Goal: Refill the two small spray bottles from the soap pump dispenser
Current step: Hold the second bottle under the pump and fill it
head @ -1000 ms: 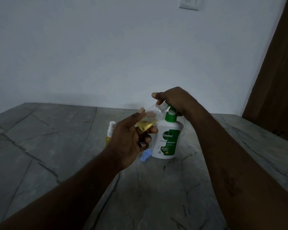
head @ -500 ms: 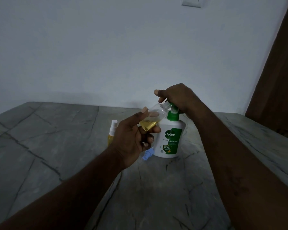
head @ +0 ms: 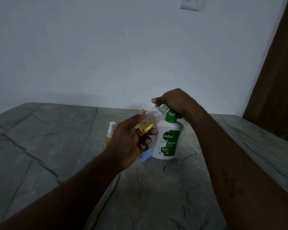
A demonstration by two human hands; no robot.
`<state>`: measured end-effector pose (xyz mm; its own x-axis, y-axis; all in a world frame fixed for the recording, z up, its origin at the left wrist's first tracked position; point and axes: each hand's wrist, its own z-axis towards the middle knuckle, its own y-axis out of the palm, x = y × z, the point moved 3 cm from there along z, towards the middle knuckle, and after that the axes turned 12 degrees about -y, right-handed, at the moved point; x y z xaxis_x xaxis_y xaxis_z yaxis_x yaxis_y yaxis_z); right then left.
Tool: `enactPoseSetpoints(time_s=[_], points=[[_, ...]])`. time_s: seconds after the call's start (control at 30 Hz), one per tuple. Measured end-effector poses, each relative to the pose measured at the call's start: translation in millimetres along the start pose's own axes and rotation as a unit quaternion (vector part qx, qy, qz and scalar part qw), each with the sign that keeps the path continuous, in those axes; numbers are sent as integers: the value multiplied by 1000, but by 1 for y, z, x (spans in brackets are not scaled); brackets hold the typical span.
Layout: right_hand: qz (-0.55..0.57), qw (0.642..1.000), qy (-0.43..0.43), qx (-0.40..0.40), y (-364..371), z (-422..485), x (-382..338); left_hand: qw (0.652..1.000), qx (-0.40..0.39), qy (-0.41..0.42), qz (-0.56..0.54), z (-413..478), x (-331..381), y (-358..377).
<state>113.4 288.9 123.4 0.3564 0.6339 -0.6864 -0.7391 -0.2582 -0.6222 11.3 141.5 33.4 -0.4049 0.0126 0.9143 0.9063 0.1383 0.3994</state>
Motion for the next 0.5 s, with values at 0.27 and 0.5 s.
enactPoseSetpoints(time_s=[0.27, 0.5], points=[[2, 1000, 3, -4, 2, 0, 3, 1000, 8, 1, 8, 0, -1, 0], [-33, 995, -67, 58, -7, -1, -12, 1000, -5, 2, -2, -1, 2, 3]])
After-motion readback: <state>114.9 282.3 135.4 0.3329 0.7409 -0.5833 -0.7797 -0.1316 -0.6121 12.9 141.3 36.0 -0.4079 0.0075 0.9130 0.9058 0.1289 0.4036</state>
